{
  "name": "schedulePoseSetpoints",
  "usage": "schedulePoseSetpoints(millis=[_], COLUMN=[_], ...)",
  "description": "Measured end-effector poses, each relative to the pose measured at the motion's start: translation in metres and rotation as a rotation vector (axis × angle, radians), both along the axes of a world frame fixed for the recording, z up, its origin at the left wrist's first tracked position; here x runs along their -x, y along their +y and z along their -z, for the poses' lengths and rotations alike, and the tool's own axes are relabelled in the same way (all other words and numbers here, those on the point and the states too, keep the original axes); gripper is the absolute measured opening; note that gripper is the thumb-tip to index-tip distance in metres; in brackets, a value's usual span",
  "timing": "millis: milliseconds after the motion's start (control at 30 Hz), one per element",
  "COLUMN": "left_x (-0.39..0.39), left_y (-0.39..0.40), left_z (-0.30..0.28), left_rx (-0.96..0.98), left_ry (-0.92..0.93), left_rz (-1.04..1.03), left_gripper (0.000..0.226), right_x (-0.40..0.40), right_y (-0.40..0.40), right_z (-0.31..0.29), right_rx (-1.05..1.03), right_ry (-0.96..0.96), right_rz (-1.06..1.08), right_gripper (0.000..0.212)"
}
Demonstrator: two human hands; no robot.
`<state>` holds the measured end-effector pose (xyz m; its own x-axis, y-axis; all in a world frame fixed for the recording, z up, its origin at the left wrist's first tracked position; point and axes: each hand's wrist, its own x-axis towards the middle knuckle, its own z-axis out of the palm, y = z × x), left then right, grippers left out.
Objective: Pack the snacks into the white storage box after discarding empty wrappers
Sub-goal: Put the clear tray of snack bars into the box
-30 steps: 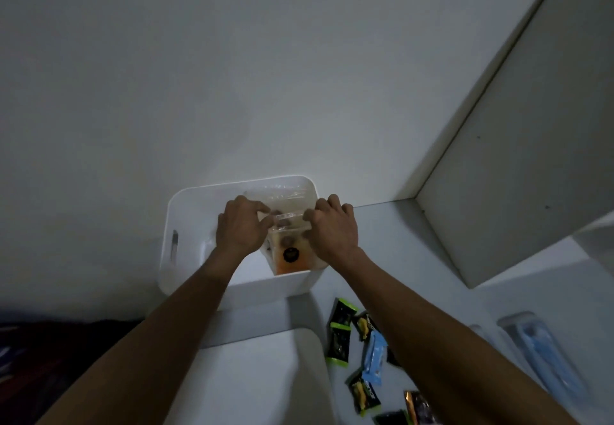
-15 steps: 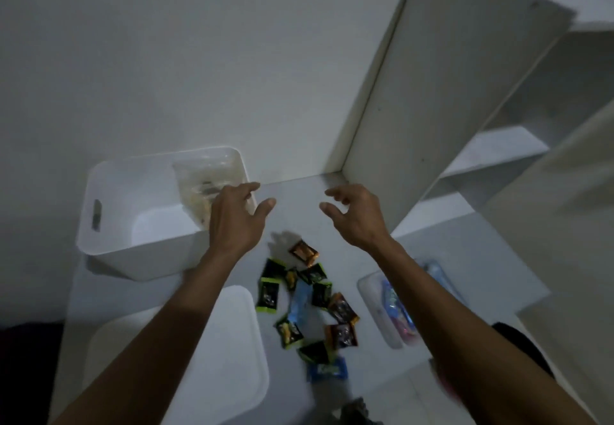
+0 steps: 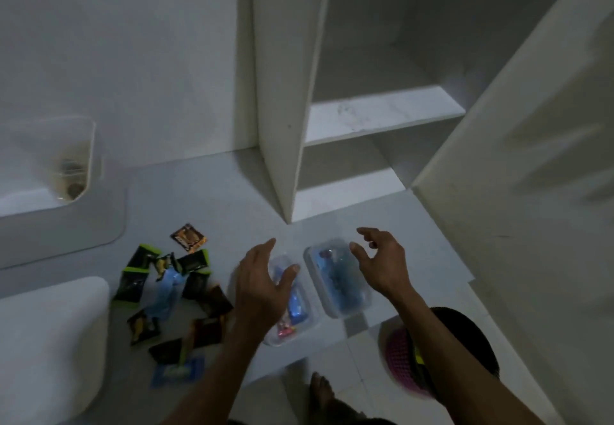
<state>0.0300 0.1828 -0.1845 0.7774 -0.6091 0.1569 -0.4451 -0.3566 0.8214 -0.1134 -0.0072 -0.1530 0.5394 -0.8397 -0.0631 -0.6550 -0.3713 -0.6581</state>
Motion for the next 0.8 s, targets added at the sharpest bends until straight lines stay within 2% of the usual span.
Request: schedulePoseSetpoints(millis=[133,233,433,700,800], left_x=[0.055,0.078,0.105,0.107,0.111], left_y=[-0.044,-0.064,-0.088,-0.101,-0.103], left_z=[0.026,0.045,0.059,0.074,0.063], left_rx=[-0.168,-0.288,-0.548,-0.697,-0.657], left_ry=[0.045,0.011,-0.056,0.008,0.028], left_rz=[0.061,0.05,-0.053,-0.062,-0.087], left_gripper=[0.067,0.071,0.075,0.076,0.076], right_x=[0.038,0.046,0.046,0.054,0.055], right_y=[-0.014,-0.016,-0.018,-0.023,-0.022], right_z=[0.041,0.063,0.092,0.099,0.093], right_rx=[-0.095,-0.195,-0.361,-0.346,-0.338], right_ry=[-0.004,-0.027,-0.067,-0.07,-0.112], right_rz=[0.022,-0.005,-0.048,-0.103,-0.095], right_gripper=[0.054,0.061,0.058,0.049,0.049])
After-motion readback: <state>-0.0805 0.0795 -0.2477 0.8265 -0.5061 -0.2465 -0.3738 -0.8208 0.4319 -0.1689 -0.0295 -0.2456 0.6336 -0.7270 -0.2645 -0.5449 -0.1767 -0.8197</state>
